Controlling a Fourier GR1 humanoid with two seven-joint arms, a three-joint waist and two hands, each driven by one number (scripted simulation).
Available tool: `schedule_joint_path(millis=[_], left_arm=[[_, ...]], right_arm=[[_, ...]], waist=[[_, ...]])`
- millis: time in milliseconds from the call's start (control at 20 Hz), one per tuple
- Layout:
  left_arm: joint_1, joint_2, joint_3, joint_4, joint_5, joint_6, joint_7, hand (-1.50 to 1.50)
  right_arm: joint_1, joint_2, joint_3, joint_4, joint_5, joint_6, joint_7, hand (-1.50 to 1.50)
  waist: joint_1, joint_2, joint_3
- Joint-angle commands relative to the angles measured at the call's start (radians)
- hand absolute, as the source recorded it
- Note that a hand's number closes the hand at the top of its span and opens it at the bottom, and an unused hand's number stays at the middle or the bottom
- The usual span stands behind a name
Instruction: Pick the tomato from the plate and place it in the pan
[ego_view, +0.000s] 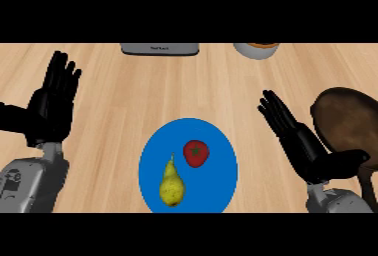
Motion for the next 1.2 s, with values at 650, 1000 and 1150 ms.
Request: schedule_joint_path(millis=[650, 1000, 1150], left_arm=[[0.156, -0.082, -0.231, 0.035, -0.084, -0.158, -0.214, 0.00], [0.215, -0.155, -0.315, -0.006, -0.154, -0.096, -0.211, 0.00], [0.213, -0.127, -0.280, 0.024, -0.139, -0.129, -0.240, 0.00]], right_arm=[[-0.407, -0.151, -0.016, 0.486, 0.033, 0.742, -0.470, -1.50], [-0.648, -0.117, 0.045, 0.622, 0.269, 0.719, -0.550, -1.50], [-0.705, -0.109, 0.102, 0.664, 0.372, 0.715, -0.592, -1.50]], waist=[[0.051, 0.019, 0.044], [0.045, 0.010, 0.042], [0.046, 0.013, 0.042]])
